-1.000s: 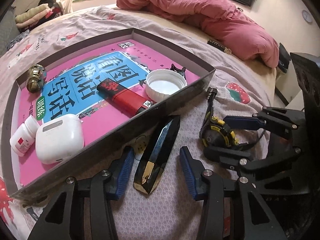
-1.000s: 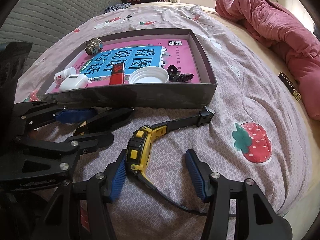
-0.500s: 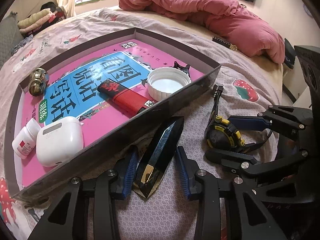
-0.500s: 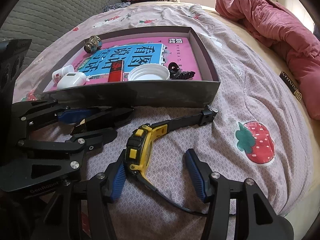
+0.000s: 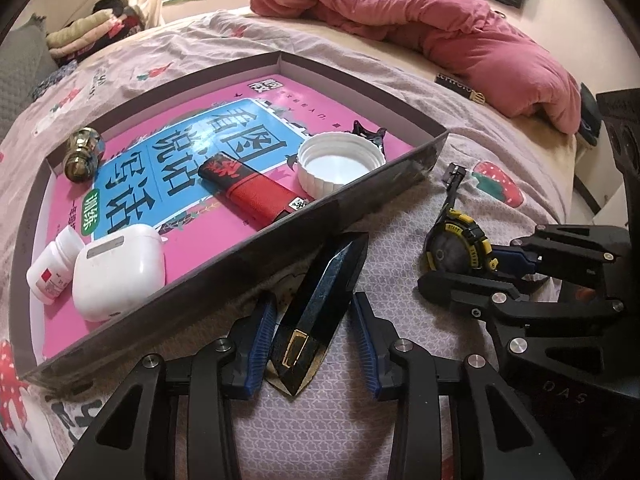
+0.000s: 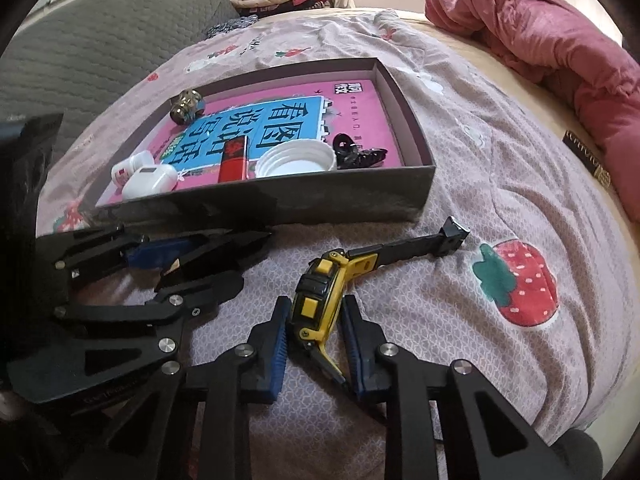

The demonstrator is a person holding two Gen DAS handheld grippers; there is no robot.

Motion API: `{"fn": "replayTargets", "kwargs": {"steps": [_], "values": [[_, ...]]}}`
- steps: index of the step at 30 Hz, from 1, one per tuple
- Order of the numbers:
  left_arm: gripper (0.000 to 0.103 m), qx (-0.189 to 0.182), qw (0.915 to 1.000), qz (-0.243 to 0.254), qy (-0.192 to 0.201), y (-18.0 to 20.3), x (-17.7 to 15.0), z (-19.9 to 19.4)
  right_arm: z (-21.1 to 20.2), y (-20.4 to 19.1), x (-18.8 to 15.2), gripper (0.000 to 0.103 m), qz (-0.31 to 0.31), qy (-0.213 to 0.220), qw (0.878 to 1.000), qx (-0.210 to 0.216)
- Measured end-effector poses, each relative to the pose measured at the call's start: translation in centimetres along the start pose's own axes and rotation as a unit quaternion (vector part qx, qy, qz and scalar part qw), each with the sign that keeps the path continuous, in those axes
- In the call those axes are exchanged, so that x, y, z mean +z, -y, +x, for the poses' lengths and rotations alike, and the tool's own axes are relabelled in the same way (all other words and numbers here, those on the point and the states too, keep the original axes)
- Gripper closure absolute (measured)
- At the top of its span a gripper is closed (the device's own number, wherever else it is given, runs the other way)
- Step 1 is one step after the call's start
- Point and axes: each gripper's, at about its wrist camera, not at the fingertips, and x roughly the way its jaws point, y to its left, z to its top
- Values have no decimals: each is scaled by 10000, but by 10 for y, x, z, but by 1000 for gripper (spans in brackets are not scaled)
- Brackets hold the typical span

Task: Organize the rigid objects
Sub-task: 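Grasp the black gold-tipped pen with the left gripper while the right gripper grasps the watch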

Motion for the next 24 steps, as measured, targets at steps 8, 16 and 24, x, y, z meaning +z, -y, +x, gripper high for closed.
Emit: {"fn": "replayTargets", "kwargs": {"steps": [8, 16, 24], "values": [[70, -131, 9996, -241, -15, 0, -3, -5, -4, 7, 1, 78, 206, 16, 9997, 122], [77, -332, 9988, -367, -2, 2, -5, -13, -11, 8, 1, 79, 221, 73, 9997, 124], [78, -431, 9976, -540, 69, -1, -8, -22, -21, 5, 1, 79, 185, 180, 9996, 120]]}}
